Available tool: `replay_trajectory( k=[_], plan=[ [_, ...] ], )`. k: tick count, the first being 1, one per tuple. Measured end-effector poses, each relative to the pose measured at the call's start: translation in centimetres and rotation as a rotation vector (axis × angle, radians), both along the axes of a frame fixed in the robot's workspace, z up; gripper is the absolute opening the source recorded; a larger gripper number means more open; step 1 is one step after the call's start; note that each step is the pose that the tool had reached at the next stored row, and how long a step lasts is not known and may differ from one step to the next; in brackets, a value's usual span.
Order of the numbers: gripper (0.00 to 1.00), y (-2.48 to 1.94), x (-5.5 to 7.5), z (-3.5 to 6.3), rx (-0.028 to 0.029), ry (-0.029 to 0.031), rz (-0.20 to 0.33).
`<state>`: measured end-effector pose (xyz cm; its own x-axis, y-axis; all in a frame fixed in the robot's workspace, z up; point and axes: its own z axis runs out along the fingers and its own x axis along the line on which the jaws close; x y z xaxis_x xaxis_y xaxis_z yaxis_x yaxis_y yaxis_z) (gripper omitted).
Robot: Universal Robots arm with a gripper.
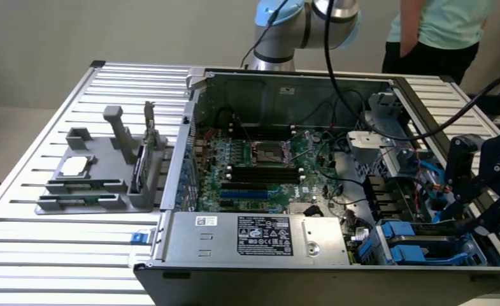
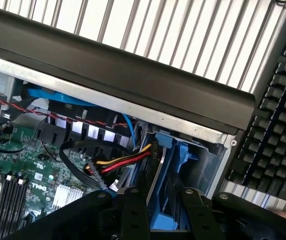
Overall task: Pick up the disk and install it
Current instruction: 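Insert the first disk wire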
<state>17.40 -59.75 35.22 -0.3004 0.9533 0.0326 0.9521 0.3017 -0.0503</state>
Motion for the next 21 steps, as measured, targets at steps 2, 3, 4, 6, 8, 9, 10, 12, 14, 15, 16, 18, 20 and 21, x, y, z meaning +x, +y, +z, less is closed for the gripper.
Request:
replay_trajectory(
  k=[2,3,4,6,8,9,10,12,14,15,16,18,20,21],
  plan=[
    [0.31,-0.23,0.0,-0.12,0.0159,0.0001,0.000],
    [0.31,-0.37,0.0,-0.18,0.0226,0.0002,0.000],
    [0.31,-0.54,0.0,-0.26,0.0291,0.0001,0.000],
    [0.31,-0.88,0.1,-0.42,0.0435,0.0002,0.000],
    [0.31,-1.18,0.1,-0.54,0.0635,0.0002,0.000],
    [0.31,-1.32,0.1,-0.59,0.0752,0.0002,0.000],
    [0.31,-1.47,0.1,-0.64,0.0865,0.0001,0.000],
    [0.31,-1.70,0.1,-0.77,0.1062,0.0001,0.000],
    [0.31,-1.83,0.1,-0.94,0.1216,0.0002,0.000],
    [0.31,-1.84,0.1,-1.03,0.1279,0.0001,0.000],
    [0.31,-1.86,0.1,-1.13,0.1349,0.0001,0.000],
    [0.31,-1.87,0.1,-1.28,0.1474,-0.0011,0.000],
    [0.31,-1.88,0.1,-1.37,0.1553,-0.0076,0.000],
    [0.31,-1.88,0.1,-1.38,0.1577,-0.0138,0.001]
  ],
)
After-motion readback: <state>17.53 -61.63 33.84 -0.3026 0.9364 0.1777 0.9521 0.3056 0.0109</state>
